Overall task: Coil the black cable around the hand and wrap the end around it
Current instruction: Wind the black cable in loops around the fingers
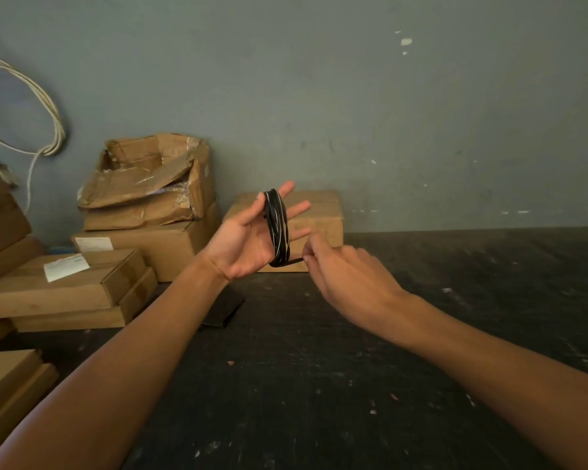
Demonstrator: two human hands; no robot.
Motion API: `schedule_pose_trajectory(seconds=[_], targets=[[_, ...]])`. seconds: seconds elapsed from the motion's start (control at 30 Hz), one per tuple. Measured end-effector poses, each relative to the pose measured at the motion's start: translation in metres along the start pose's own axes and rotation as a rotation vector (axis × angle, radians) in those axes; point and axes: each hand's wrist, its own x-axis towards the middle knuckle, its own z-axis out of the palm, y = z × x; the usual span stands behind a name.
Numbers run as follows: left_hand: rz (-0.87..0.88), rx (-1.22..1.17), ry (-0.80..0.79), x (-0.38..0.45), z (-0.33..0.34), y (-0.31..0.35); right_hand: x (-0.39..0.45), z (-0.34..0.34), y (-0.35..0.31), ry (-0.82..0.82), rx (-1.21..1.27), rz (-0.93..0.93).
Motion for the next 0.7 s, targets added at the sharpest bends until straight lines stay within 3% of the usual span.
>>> schedule_pose_trajectory(seconds=[0.13, 0.3, 0.43, 0.53, 0.7], targets=[[-0.034, 0.079, -0.029, 0.0, 0.006, -0.002, 0.011, -0.008, 0.003, 0.012, 0.179, 0.114], [-0.05, 0.138, -0.042, -0.002, 0.013, -0.005, 0.021, -0.02, 0.007, -0.155, 1.005, 0.47], [-0.046, 0.118, -0.023, -0.004, 0.018, -0.006, 0.018, -0.023, 0.01, -0.15, 1.296, 0.476], [-0.06, 0.102, -0.022, -0.005, 0.018, -0.008, 0.015, -0.021, 0.014, -0.171, 1.205, 0.369], [-0.144, 0.198, -0.06, -0.005, 0.015, -0.019, 0.013, -0.02, 0.017, -0.07, 0.66, 0.198]])
